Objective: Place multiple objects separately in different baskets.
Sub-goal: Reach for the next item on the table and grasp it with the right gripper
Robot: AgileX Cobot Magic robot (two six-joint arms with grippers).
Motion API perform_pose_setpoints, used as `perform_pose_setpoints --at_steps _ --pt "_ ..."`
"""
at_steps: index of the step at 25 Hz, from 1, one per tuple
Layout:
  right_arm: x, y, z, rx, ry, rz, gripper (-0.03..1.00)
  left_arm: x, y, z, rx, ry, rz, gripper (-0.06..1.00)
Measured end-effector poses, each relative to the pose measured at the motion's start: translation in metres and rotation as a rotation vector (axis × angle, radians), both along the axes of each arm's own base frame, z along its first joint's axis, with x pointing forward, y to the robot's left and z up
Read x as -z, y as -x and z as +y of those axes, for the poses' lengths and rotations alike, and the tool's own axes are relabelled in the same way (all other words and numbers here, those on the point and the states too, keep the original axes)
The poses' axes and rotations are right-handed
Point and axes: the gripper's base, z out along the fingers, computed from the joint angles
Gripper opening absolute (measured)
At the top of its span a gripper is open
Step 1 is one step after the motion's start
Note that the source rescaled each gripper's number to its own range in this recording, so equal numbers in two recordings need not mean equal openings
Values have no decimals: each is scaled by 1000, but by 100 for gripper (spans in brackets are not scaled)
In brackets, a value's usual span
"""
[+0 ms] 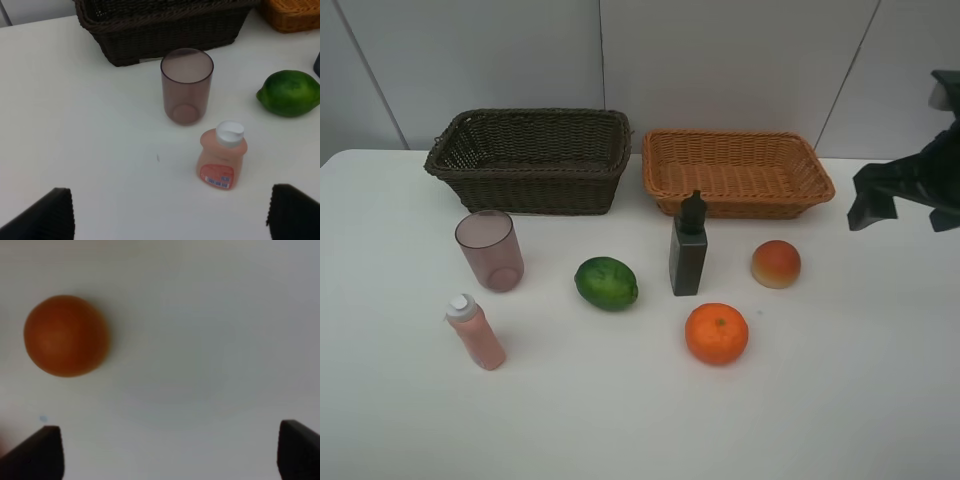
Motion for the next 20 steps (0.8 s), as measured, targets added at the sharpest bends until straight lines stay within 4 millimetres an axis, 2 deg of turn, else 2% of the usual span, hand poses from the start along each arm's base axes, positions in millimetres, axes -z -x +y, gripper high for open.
perform_pose_setpoints --at_steps 7,11,16,20 --pt "32 -59 42 -80 -16 90 88 0 0 0 0 0 0 100" --pt "50 -83 52 -85 -6 145 88 0 0 0 0 0 0 100" --pt "77 -95 51 -56 51 209 88 0 0 0 0 0 0 100" --pt "87 -100 47 -19 92 205 88 0 0 0 0 0 0 100"
